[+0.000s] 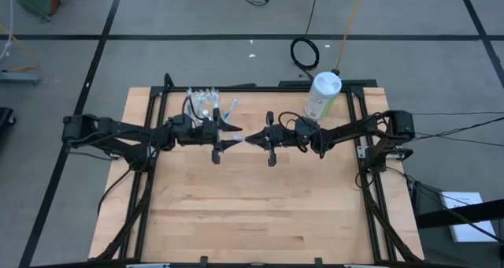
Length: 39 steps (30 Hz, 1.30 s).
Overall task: Pick & Place toothbrushing station
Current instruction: Put the purple toothbrush into the transparent organizer
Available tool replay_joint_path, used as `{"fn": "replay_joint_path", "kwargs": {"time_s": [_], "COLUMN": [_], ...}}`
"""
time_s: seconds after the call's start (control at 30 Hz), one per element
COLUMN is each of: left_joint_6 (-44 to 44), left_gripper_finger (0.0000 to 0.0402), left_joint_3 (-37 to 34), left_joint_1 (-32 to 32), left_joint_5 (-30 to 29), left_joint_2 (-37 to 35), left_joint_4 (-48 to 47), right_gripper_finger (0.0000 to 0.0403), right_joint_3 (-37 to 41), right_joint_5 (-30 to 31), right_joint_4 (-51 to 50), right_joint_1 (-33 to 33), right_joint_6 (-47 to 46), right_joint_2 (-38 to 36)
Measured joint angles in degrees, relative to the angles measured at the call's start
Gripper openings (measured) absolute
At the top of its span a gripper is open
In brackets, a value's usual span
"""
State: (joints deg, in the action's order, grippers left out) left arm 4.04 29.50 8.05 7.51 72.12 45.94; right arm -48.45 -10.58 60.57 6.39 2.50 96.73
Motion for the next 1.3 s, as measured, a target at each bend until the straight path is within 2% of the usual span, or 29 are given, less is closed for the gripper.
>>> {"fn": "replay_joint_path", "kwargs": {"time_s": [0.3,0.67,0.77,0.97,1.13,1.3], "left_joint_6": [0.2,-0.1,-0.3,-0.7,-0.8,-2.4], "left_gripper_finger": [0.0176,0.0039,0.0011,0.0019,0.0007,0.0011], "left_joint_3": [0.0,0.0,0.0,0.0,0.0,0.1], "left_joint_1": [-1.1,-1.1,-1.1,-1.1,-0.8,-0.6], "left_joint_5": [0.0,0.0,-0.1,-3.5,-8.7,-13.9], "left_joint_2": [0.0,0.0,-0.1,-0.7,-7.1,-19.9], "left_joint_4": [0.7,0.3,-1.3,-4.0,-12.9,-28.1], "right_gripper_finger": [0.0,0.0002,0.0016,0.0071,0.0119,0.0153], "right_joint_3": [0.0,0.0,0.0,0.0,0.0,0.0], "right_joint_5": [0.0,0.1,0.0,0.3,1.0,7.3], "right_joint_4": [-0.1,-0.1,-1.1,-4.6,-7.0,-9.0], "right_joint_1": [0.0,0.0,0.0,0.0,0.0,0.0], "right_joint_6": [0.1,-0.2,0.3,1.6,1.6,1.6], "right_joint_2": [0.0,0.0,0.0,0.0,0.0,0.0]}}
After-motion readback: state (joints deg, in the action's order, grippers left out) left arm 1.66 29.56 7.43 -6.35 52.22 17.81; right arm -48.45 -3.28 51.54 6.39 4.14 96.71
